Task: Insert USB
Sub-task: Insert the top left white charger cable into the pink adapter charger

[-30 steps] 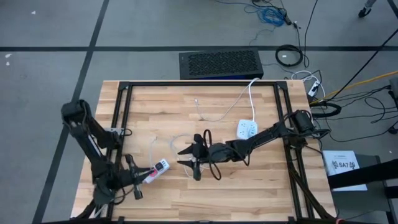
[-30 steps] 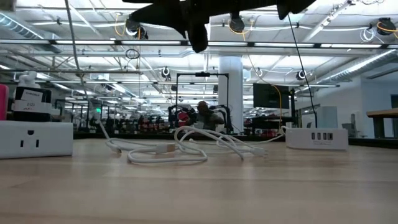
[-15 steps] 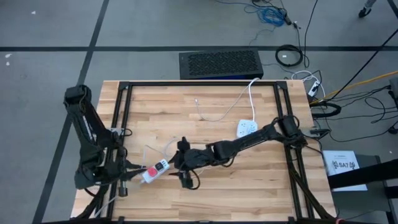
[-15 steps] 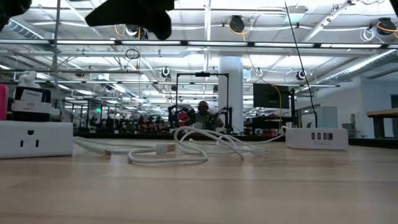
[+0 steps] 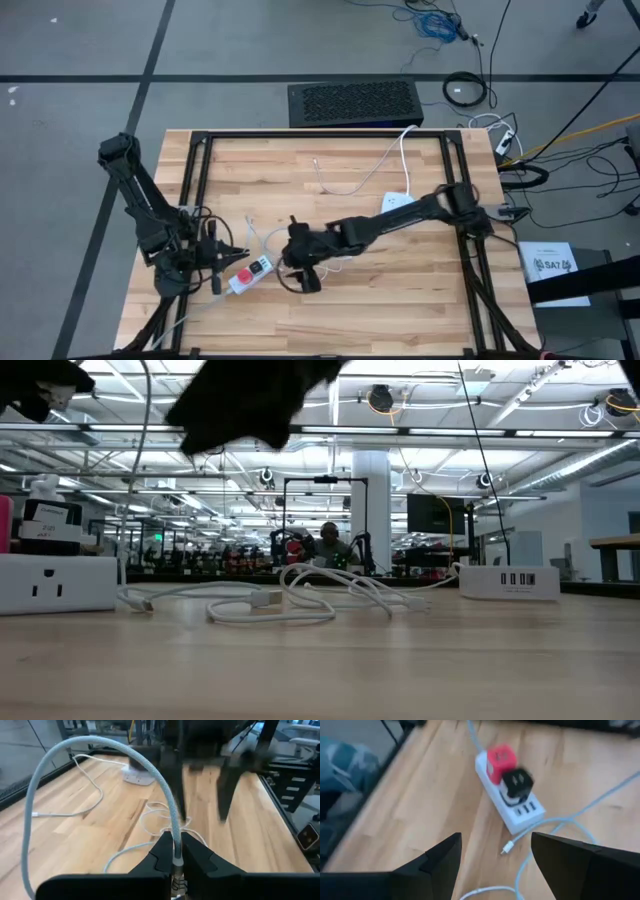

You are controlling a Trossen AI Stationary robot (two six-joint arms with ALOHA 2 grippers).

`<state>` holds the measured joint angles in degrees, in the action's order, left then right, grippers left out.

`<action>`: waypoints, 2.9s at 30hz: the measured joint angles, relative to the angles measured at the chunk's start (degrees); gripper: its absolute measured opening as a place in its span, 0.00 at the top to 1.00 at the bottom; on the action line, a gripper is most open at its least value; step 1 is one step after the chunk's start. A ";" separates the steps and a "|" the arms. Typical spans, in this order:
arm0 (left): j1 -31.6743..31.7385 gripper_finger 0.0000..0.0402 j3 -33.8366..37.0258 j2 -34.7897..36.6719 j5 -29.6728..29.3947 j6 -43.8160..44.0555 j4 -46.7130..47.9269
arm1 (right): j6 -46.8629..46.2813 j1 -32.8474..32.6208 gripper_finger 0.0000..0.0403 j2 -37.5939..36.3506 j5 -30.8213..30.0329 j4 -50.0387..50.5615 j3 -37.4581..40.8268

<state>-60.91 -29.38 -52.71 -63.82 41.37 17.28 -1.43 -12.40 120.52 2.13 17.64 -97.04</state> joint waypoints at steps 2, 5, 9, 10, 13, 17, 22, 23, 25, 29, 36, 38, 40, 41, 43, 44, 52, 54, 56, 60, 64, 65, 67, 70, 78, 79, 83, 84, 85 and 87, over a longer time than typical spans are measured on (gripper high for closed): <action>0.95 0.94 -0.43 0.60 0.51 -1.72 -0.08 | 2.11 1.67 0.42 2.78 2.06 -2.02 0.09; 1.26 0.94 -0.89 2.28 0.72 -4.60 -0.03 | 4.10 4.52 0.41 6.00 7.24 -6.61 0.12; 1.28 0.94 -0.99 5.77 0.64 -7.40 0.22 | 6.67 7.54 0.36 9.15 11.82 -12.14 0.10; 1.28 0.94 -0.99 6.61 0.49 -7.76 0.36 | 7.89 8.04 0.34 9.64 12.25 -13.52 0.10; 1.28 0.94 -0.99 9.14 -0.54 -8.59 2.29 | 10.60 9.13 0.30 10.62 15.80 -17.03 -0.45; 1.28 0.94 -0.99 11.41 -1.70 -8.97 3.26 | 13.83 9.39 0.28 12.10 16.72 -19.49 -0.89; 1.28 0.94 -0.99 12.22 -2.33 -8.75 4.24 | 15.14 9.39 0.28 13.83 19.38 -25.24 -1.24; 1.28 0.94 -0.99 12.22 -2.40 -8.73 4.46 | 15.14 9.41 0.28 14.29 19.40 -25.14 -1.15; 1.28 0.94 -0.99 12.19 -2.90 -8.70 4.30 | 15.04 9.40 0.28 15.50 20.74 -25.71 -0.95; 1.28 0.94 -0.99 12.08 -4.55 -7.74 4.40 | 14.32 8.93 0.28 16.40 21.54 -26.82 -1.64; 1.85 0.94 -0.99 9.95 -5.84 -6.02 4.17 | 14.62 8.55 0.28 19.02 20.31 -26.56 -5.43; 2.42 0.94 -0.99 8.93 -5.89 -4.69 4.24 | 14.59 8.54 0.28 20.98 20.50 -26.43 -6.80; 3.04 0.94 -0.99 7.55 -5.91 -4.07 4.22 | 14.61 8.42 0.28 22.68 20.41 -24.37 -7.97; 3.38 0.94 -0.99 6.88 -5.91 -3.56 4.15 | 14.76 8.30 0.28 23.49 20.43 -24.09 -8.85; 4.08 0.94 -0.99 5.74 -5.91 -2.04 4.33 | 15.56 8.09 0.28 24.32 20.33 -21.93 -10.42; 4.25 0.94 -0.99 5.18 -5.91 -1.33 4.02 | 15.69 7.93 0.29 24.78 20.24 -21.83 -11.49; 4.44 0.94 -0.99 1.14 -6.75 -1.35 -2.13 | 16.32 7.84 0.52 24.90 20.23 -19.39 -12.19; 4.45 0.94 -0.99 0.44 -7.02 -1.69 -3.66 | 16.30 7.84 0.52 24.90 20.17 -18.85 -12.19; 4.45 0.94 -0.99 -0.31 -7.37 -1.71 -4.71 | 16.33 7.84 0.52 24.83 19.72 -17.69 -12.30; 4.43 0.94 -0.99 -2.21 -7.44 -1.75 -7.92 | 16.13 7.94 0.52 23.36 17.81 -12.59 -12.30; 3.77 0.94 -0.99 -5.28 -8.89 -4.26 -12.67 | 17.76 8.99 0.52 20.68 17.44 -2.93 -12.28; 3.58 0.94 -0.99 -6.10 -9.25 -5.21 -14.33 | 18.52 9.25 0.52 19.95 17.15 -0.40 -12.26; 3.40 0.94 -0.99 -7.83 -9.48 -6.84 -17.54 | 20.43 9.73 0.52 18.35 16.01 5.00 -12.25; 3.40 0.94 -0.99 -10.89 -9.68 -7.24 -21.30 | 22.84 10.55 0.52 16.56 13.80 11.17 -12.25; 3.40 0.94 -0.99 -23.92 -12.74 -6.76 -33.22 | 23.82 11.66 0.52 15.70 12.93 18.67 -12.25; 3.40 0.94 -0.99 -25.73 -13.66 -6.77 -34.96 | 23.82 11.65 0.52 15.70 12.92 18.62 -12.25; 3.65 0.94 -0.99 -31.82 -16.40 -6.43 -39.69 | 23.68 11.65 0.52 15.74 14.07 16.99 -12.17; 3.89 0.94 -0.99 -32.84 -16.64 -5.38 -39.60 | 23.45 11.65 0.52 15.77 14.92 16.62 -12.16; 4.25 0.94 -0.98 -33.80 -16.87 -3.97 -39.38 | 23.31 11.65 0.52 15.78 15.37 16.53 -12.16; 4.90 0.94 -0.45 -35.58 -17.00 -1.57 -39.61 | 23.29 11.60 0.52 15.81 15.45 16.37 -12.16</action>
<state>-56.01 -29.83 -88.29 -80.82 39.79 -22.33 21.87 -0.80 136.33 17.59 34.02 -109.21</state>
